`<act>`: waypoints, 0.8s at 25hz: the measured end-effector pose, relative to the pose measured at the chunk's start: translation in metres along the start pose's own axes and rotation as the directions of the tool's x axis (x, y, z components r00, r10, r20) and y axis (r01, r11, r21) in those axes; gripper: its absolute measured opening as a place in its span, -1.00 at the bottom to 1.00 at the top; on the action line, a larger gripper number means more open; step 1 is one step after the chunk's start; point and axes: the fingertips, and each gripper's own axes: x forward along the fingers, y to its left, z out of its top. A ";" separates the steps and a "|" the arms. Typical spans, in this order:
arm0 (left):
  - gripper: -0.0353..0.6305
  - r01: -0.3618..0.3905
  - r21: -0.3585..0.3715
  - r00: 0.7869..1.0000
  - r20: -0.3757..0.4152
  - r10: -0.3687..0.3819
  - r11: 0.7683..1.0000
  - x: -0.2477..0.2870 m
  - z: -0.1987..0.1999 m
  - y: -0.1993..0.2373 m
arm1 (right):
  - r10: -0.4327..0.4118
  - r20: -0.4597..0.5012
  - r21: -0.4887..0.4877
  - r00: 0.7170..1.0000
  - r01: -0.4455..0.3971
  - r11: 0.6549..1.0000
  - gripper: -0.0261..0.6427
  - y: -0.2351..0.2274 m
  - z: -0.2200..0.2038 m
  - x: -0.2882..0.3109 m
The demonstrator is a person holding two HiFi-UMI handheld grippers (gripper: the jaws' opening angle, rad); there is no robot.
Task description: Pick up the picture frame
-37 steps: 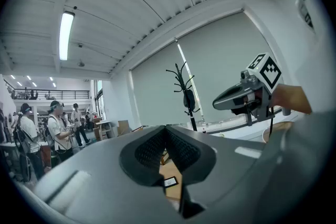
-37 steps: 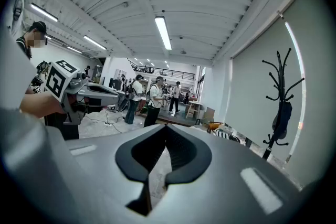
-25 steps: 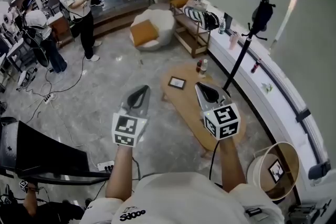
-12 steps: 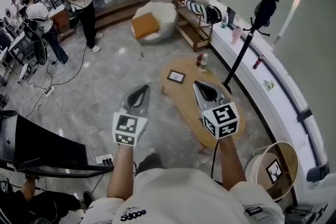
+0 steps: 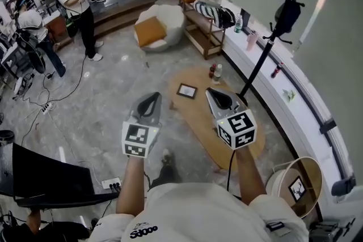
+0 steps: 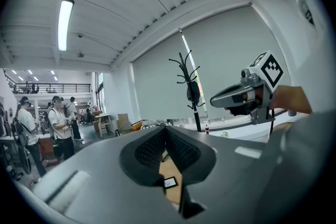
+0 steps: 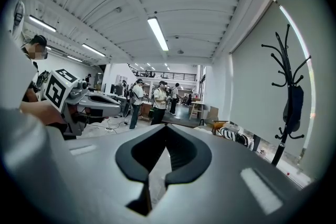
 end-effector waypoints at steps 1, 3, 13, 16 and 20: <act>-0.87 0.004 -0.001 1.000 0.004 -0.004 1.000 0.009 -0.001 0.010 | -0.005 -0.002 -0.004 1.000 0.005 1.000 -0.92 -0.004 0.001 0.011; -0.87 0.011 -0.005 1.000 0.009 -0.011 1.000 0.030 -0.002 0.030 | -0.016 -0.004 -0.009 1.000 0.016 1.000 -0.92 -0.013 0.006 0.035; -0.87 0.071 -0.011 0.997 0.006 -0.071 0.997 0.122 -0.007 0.119 | -0.061 -0.060 0.009 0.996 0.062 0.998 -0.91 -0.049 0.015 0.147; -0.87 0.092 -0.010 0.996 0.003 -0.092 0.996 0.143 -0.011 0.136 | -0.070 -0.050 0.032 0.996 0.072 0.997 -0.91 -0.057 0.019 0.169; -0.87 0.116 -0.011 0.993 -0.006 -0.116 0.993 0.169 -0.018 0.155 | -0.107 -0.021 0.097 0.994 0.109 0.989 -0.91 -0.073 0.023 0.196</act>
